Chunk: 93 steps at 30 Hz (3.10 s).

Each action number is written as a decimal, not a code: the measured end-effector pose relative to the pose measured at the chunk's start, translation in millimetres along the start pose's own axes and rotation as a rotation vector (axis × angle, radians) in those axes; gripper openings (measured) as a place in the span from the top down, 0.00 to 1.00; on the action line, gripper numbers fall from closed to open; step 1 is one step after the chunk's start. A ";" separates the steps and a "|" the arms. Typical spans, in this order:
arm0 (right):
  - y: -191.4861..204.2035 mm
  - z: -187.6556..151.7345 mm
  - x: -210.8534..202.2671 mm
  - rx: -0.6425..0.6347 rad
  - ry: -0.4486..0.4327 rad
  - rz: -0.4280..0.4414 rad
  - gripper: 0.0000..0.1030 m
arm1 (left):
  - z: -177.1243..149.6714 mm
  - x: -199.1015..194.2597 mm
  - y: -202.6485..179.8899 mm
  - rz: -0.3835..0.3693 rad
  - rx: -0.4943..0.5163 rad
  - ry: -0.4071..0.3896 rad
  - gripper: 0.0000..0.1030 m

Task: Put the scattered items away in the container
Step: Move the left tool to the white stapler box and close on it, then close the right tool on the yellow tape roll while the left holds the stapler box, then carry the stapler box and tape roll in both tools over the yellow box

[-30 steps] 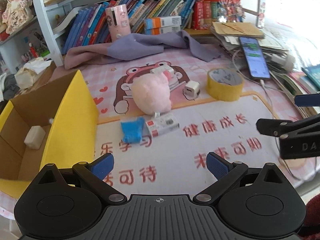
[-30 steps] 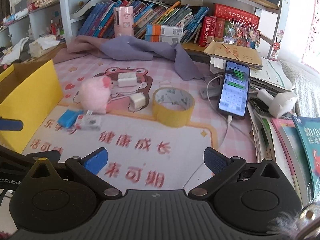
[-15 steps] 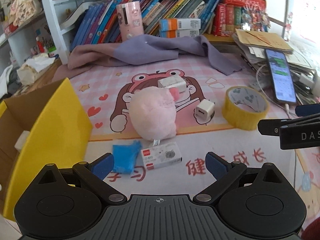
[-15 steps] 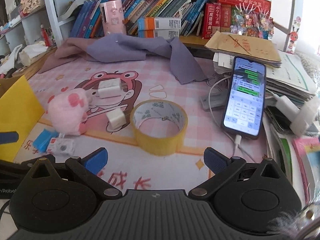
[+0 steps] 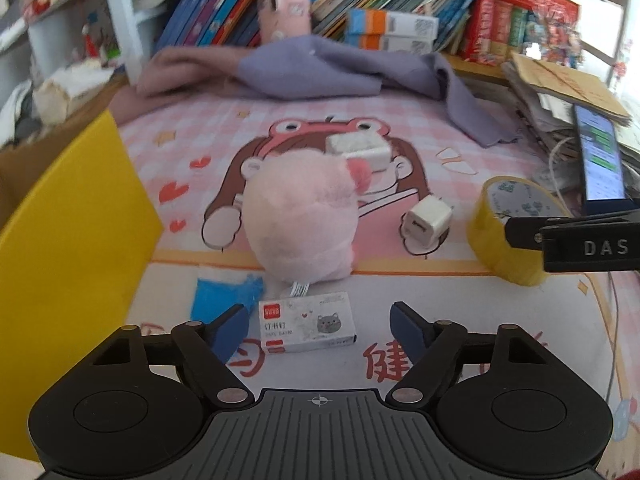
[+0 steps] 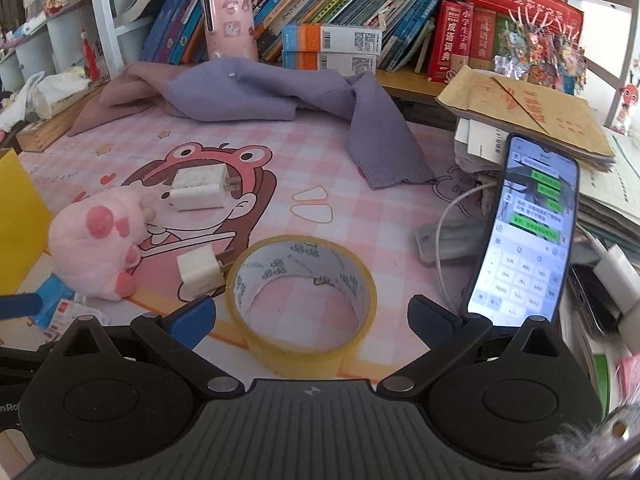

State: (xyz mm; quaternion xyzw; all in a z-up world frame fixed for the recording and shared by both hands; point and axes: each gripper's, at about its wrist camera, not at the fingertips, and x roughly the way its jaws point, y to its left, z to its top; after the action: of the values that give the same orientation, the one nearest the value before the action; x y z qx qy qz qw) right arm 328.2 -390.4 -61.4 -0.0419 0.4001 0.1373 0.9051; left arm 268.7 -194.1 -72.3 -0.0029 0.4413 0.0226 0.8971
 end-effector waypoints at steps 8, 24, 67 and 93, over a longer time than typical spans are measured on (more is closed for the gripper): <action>-2.9 4.6 18.6 -0.024 0.031 0.017 0.00 | 1.4 19.9 3.7 0.016 -0.053 0.031 0.32; 3.4 5.0 32.0 -0.097 0.056 0.036 0.17 | 5.3 18.0 6.9 0.022 -0.059 0.033 0.49; 65.1 -53.3 -117.2 -0.057 -0.082 0.013 0.17 | -34.7 -126.8 31.1 -0.175 0.102 -0.225 0.49; 205.9 -127.4 -195.3 0.036 -0.127 -0.133 0.17 | -101.3 -194.2 137.2 -0.335 0.231 -0.302 0.49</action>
State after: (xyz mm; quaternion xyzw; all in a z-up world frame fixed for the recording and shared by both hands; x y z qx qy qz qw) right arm 53.9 -258.7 3.1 -0.0435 0.3404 0.0721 0.9365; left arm 64.2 -66.9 21.6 0.0298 0.2951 -0.1769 0.9385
